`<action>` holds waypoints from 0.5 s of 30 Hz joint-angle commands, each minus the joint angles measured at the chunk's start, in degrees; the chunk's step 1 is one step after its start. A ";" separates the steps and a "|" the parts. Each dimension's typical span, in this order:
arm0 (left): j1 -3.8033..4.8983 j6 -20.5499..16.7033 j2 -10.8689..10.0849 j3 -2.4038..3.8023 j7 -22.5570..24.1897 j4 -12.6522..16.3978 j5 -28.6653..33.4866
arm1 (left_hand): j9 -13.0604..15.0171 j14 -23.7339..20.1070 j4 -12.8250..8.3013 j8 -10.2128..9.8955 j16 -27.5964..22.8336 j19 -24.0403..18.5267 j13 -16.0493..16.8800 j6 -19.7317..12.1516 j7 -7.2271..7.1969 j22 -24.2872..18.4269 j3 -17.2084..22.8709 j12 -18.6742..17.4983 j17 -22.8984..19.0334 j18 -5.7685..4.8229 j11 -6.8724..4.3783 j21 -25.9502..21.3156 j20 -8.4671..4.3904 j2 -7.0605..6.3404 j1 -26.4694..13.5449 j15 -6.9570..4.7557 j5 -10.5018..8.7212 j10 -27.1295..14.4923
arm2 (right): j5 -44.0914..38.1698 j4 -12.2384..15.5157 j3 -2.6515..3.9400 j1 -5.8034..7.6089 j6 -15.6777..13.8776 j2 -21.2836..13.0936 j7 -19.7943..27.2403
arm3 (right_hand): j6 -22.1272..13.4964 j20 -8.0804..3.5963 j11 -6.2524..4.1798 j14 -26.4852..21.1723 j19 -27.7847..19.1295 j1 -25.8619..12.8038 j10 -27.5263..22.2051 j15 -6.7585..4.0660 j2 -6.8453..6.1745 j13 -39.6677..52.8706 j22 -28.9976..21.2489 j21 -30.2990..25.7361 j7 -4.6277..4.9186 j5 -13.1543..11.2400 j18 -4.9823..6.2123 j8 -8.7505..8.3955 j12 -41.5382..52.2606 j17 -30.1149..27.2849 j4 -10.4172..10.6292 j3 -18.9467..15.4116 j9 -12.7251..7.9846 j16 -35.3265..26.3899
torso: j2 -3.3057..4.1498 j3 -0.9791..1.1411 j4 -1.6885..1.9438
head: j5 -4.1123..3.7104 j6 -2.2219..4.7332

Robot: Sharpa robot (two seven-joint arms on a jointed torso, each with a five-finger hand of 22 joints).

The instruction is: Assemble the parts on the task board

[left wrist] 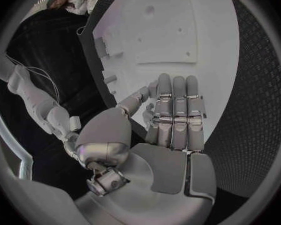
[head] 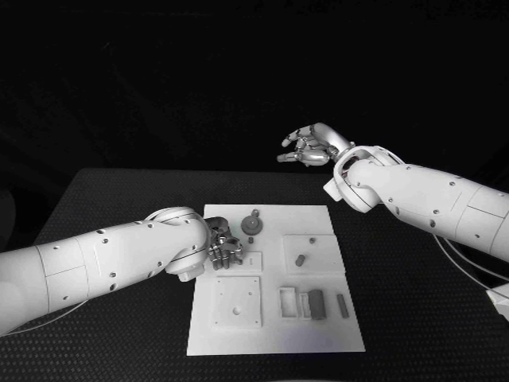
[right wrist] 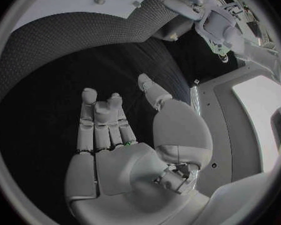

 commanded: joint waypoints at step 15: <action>-0.84 1.29 0.74 -0.38 0.61 0.37 0.24 | 0.26 -0.28 0.12 0.00 0.49 -0.45 0.28 3.23 -3.08 0.30 0.25 0.52 -0.18 -0.77 -0.08 -0.26 0.13 0.26 0.00 -0.02 -0.21 -0.53 | 0.02 0.09 0.04 0.04 0.74 0.06 0.45 | -0.04 0.02 0.09 -0.22 -0.41 0.09 -0.32 -0.03 0.62 -0.11 0.78 -0.39 0.47 -0.18 0.38 0.07 0.28 -0.11 -0.07 -0.32 -0.07 0.07 | 0.03 0.00 0.01 | -0.05 0.09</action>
